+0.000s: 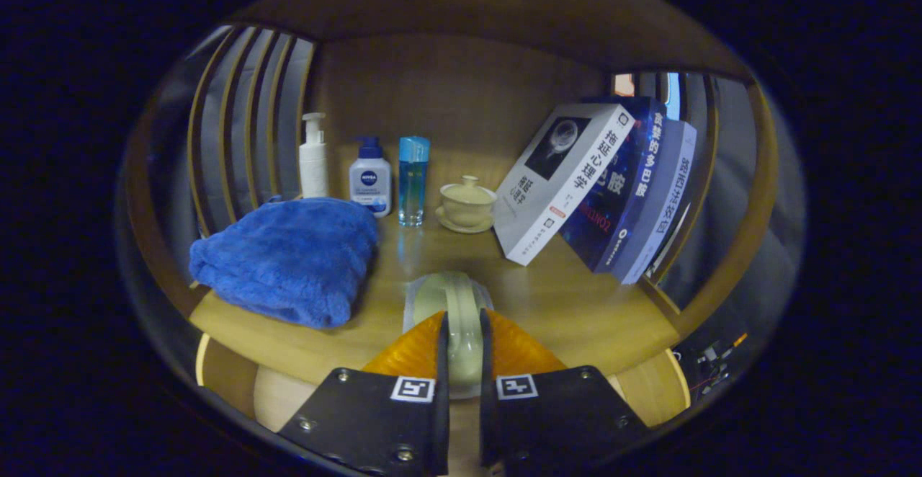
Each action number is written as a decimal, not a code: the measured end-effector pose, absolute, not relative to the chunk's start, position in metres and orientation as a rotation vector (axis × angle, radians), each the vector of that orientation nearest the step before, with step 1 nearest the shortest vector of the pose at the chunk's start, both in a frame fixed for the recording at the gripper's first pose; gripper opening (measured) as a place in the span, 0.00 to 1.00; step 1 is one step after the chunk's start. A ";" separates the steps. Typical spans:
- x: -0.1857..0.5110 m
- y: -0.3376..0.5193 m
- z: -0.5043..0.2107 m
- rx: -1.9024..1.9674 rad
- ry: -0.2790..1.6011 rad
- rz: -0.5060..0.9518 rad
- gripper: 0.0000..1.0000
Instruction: Pull open the drawer, take out the items inside it, and place them on the countertop above the cabinet.
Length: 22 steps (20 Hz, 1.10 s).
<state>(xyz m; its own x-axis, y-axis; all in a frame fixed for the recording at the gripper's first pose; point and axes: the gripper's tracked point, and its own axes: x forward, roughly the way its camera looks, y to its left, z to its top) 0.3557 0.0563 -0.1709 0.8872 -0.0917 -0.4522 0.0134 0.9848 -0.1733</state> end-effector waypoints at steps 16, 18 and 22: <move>0.346 0.044 -0.166 -0.031 0.376 -0.104 0.71; 0.333 0.029 -0.156 -0.023 0.311 -0.123 1.00; 0.293 0.021 -0.137 -0.001 0.256 -0.099 1.00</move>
<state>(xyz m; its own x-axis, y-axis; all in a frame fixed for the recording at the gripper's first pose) 0.2931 0.0213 -0.1367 0.9626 -0.0975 -0.2528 0.0973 0.9952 -0.0133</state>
